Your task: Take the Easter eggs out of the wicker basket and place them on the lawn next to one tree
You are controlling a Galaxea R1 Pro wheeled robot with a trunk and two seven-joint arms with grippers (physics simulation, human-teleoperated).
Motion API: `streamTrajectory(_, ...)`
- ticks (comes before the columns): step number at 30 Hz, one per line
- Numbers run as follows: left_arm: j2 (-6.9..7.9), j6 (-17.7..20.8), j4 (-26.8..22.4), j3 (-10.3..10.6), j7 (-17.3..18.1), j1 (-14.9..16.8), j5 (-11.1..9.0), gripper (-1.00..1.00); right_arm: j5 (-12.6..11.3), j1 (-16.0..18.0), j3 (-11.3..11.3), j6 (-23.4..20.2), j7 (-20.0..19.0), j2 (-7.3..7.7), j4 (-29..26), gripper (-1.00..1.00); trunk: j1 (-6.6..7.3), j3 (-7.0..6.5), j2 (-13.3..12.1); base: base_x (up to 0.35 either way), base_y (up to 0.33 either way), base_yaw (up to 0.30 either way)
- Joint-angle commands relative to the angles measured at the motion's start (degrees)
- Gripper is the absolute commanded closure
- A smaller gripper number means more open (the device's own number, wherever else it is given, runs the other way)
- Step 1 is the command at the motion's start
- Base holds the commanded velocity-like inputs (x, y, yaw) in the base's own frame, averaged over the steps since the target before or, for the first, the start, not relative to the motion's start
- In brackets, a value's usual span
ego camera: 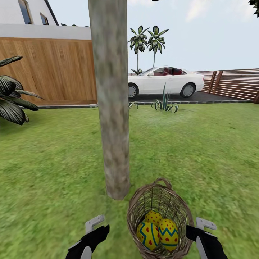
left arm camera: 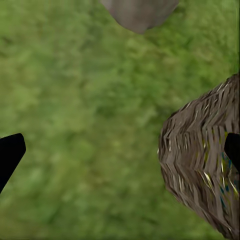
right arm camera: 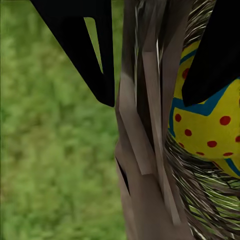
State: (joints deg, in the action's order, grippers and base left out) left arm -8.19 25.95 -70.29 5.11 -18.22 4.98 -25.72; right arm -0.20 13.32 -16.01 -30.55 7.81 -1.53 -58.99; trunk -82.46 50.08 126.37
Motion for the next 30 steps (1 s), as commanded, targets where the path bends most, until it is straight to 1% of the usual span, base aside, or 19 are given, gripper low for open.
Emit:
streamTrajectory(1,0.02,0.14,-0.1,0.08,-0.43,0.03,-1.0,-1.0,-0.22,0.04,-0.03,-0.27,0.1,-0.05,-0.09,1.0,0.01,0.05,0.03,0.0,0.0,0.0)
streamTrajectory(3,0.02,0.15,-0.11,0.16,-0.34,0.03,-1.57,-1.0,-0.24,0.04,0.04,-0.29,0.1,-0.05,-0.08,1.0,0.01,0.05,0.03,0.0,0.0,0.0)
streamTrajectory(6,-0.05,0.3,-0.35,0.32,-0.36,0.03,-1.76,-1.0,-0.24,0.04,0.1,-0.26,0.11,-0.05,-0.08,1.0,0.01,0.05,0.03,0.0,0.0,0.0)
streamTrajectory(8,-0.83,0.32,-1.01,0.32,-0.4,0.03,-1.79,-1.0,-0.24,0.04,0.09,-0.22,0.11,-0.05,-0.08,1.0,-0.43,0.41,0.83,0.0,0.0,0.0)
streamTrajectory(10,-1.13,0.33,-1.2,0.34,-0.41,0.03,-1.79,-1.0,-0.24,0.04,0.08,-0.21,0.11,-0.05,-0.08,1.0,-0.87,0.77,1.63,0.0,0.0,0.0)
streamTrajectory(11,-1.18,0.33,-1.23,0.37,-0.41,0.03,-1.79,-1.0,-0.24,0.04,0.09,-0.21,0.11,-0.05,-0.08,1.0,-1.09,0.95,2.03,0.0,0.0,0.0)
streamTrajectory(16,-1.13,0.46,-1.34,0.53,-0.12,0.03,-1.79,-1.0,-0.24,0.04,0.06,-0.2,0.11,-0.05,-0.09,1.0,-1.09,0.95,2.03,0.0,0.0,0.0)
streamTrajectory(30,-1.21,0.5,-1.43,0.52,-0.32,0.03,-1.78,-1.0,-0.24,0.04,0.07,-0.19,0.11,-0.05,-0.1,1.0,-4.16,3.46,7.65,0.0,0.0,0.0)
